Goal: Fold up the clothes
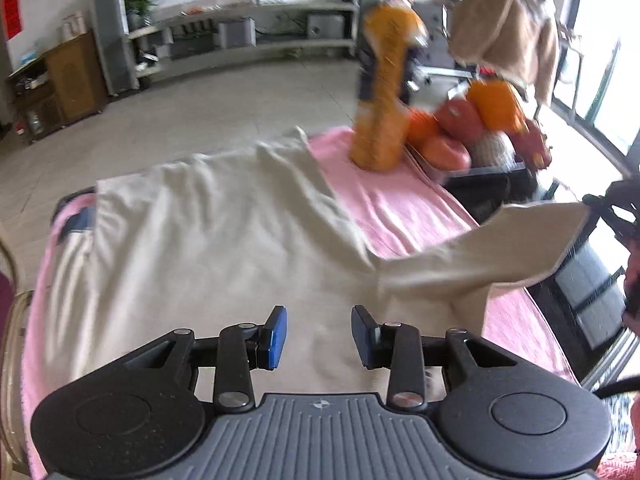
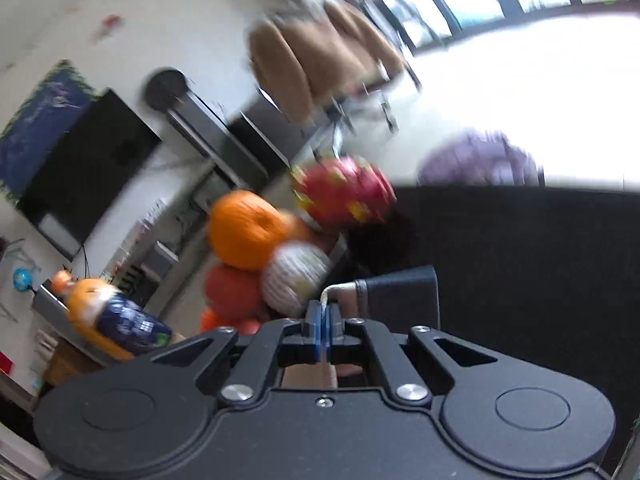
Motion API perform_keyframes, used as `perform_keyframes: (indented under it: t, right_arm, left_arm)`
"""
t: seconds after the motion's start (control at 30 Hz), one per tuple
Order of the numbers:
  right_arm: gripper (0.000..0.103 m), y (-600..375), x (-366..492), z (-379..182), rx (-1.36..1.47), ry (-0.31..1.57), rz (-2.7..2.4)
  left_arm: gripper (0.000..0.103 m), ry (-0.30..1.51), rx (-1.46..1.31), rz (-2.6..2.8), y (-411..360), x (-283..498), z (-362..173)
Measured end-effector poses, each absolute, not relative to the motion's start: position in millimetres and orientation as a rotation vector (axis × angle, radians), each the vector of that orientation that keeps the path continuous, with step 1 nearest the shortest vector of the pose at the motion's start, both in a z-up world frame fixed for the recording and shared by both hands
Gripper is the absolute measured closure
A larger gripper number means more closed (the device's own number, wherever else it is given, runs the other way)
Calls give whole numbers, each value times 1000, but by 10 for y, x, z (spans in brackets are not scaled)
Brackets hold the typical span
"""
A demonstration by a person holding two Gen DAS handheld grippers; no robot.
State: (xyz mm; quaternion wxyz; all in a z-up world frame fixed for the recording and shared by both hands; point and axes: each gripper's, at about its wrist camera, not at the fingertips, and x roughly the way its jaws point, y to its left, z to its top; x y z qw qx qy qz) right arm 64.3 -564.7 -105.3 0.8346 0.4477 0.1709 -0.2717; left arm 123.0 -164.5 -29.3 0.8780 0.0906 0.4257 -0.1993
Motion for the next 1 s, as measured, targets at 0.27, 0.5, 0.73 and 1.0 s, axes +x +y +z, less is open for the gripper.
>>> perform_keyframes:
  t: [0.27, 0.5, 0.73, 1.0]
  right_arm:
    - [101, -5707, 782, -917, 867, 206, -429]
    - [70, -6053, 775, -1502, 933, 527, -645]
    - [71, -6103, 588, -1476, 1022, 519, -608]
    - [75, -5984, 893, -1499, 972, 598, -552]
  left_arm:
    - [69, 900, 201, -454, -2134, 1236, -404]
    - [69, 1026, 183, -471, -2195, 1211, -742]
    - [75, 1080, 219, -471, -2226, 1168, -916]
    - [62, 1116, 371, -636, -2665, 982, -1158]
